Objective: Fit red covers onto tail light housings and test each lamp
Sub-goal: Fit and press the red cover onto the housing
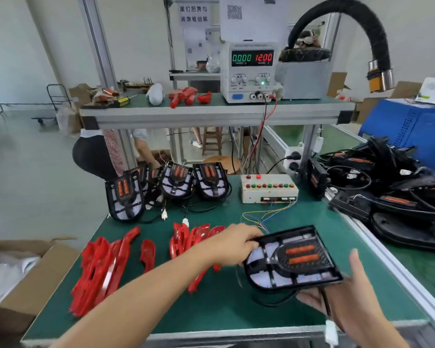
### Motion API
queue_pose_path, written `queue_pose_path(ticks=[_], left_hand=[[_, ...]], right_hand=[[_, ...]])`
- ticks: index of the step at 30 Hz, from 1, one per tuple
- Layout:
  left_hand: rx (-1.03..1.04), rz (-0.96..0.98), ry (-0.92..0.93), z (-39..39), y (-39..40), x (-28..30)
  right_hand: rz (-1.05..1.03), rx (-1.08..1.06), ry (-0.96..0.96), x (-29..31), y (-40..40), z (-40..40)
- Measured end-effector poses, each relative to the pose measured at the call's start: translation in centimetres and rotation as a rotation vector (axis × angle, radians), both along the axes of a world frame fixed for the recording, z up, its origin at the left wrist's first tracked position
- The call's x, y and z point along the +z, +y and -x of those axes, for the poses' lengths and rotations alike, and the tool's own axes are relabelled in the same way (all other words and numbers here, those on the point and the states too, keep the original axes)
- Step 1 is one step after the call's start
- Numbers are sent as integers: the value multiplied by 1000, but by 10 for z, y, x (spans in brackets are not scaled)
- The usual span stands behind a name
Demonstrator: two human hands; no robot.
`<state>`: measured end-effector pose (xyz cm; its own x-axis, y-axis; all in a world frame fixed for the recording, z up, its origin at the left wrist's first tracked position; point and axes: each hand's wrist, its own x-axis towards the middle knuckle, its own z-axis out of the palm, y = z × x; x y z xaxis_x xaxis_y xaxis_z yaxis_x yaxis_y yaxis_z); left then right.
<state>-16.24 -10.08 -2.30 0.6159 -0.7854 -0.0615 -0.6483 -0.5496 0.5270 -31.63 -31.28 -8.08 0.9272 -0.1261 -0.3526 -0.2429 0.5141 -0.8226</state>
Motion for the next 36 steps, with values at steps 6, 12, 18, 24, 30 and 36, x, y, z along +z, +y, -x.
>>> queue_pose_path(ticks=[6, 12, 18, 24, 30, 36], left_hand=[[83, -90, -44, -5, 8, -30], [138, -168, -157, -13, 18, -28], [346, -158, -318, -22, 44, -19], [397, -379, -325, -16, 37, -26], [461, -286, -231, -20, 36, -27], [548, 193, -36, -28, 50, -12]], right_hand=[[360, 44, 18, -4, 8, -18], [863, -107, -3, -12, 24, -44], [972, -183, -1, -24, 24, -50], [1063, -179, 15, -27, 30, -52], [1136, -135, 16, -26, 30, -53], [1155, -150, -38, -18, 30, -49]])
